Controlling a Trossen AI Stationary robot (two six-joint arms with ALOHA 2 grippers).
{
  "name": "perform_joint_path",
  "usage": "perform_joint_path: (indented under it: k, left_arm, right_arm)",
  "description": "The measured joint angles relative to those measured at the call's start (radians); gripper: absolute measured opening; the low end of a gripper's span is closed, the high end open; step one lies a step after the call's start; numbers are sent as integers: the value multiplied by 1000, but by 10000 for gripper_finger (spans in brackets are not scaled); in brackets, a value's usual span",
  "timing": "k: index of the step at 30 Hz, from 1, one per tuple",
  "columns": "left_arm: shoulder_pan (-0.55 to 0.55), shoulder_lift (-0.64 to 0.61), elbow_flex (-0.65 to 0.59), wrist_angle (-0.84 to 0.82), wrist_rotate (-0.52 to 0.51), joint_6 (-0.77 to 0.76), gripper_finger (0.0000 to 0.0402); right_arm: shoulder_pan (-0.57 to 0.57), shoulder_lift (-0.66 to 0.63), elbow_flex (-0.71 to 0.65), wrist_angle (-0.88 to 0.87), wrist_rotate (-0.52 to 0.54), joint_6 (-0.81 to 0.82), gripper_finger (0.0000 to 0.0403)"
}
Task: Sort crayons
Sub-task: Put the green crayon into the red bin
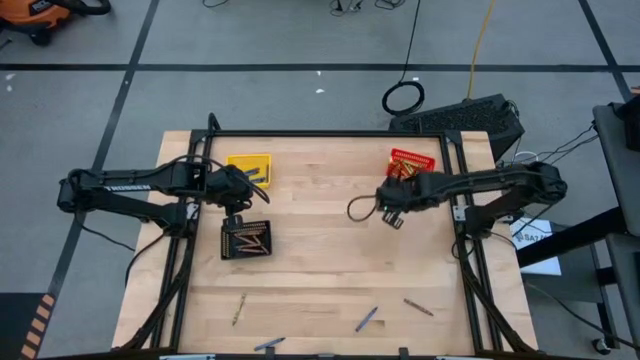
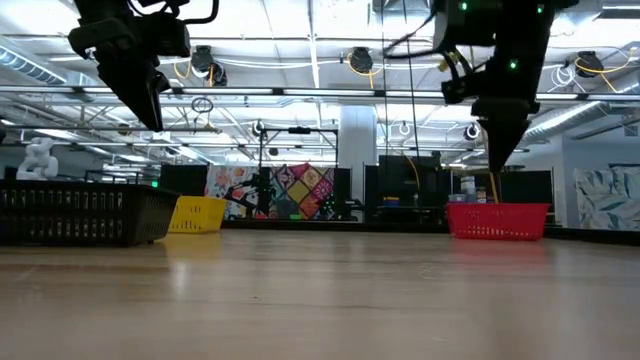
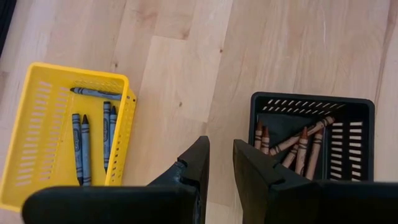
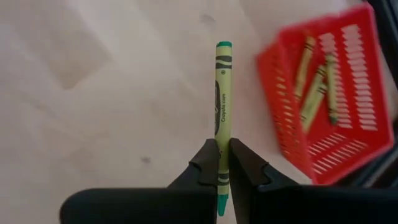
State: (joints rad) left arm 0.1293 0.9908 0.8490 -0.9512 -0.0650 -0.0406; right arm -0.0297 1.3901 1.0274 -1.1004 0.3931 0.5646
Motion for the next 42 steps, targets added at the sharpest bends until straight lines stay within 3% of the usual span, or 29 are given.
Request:
perform_joint_path:
  k: [9, 20, 23, 32, 42]
  left_arm:
    - [0, 0, 0, 0, 0, 1, 70]
    - [0, 0, 0, 0, 0, 2, 70]
    - [0, 0, 0, 0, 0, 2, 70]
    - [0, 0, 0, 0, 0, 2, 70]
    - [0, 0, 0, 0, -2, 1, 70]
  right_arm:
    - [-184, -123, -84, 48, 0, -72, 0]
    - [-404, -133, -88, 100, -9, -215, 0]
    - [-453, -131, -88, 109, -58, -248, 0]
    - [-543, -127, -88, 110, -81, -267, 2]
    - [-572, -47, -88, 140, -82, -297, 35]
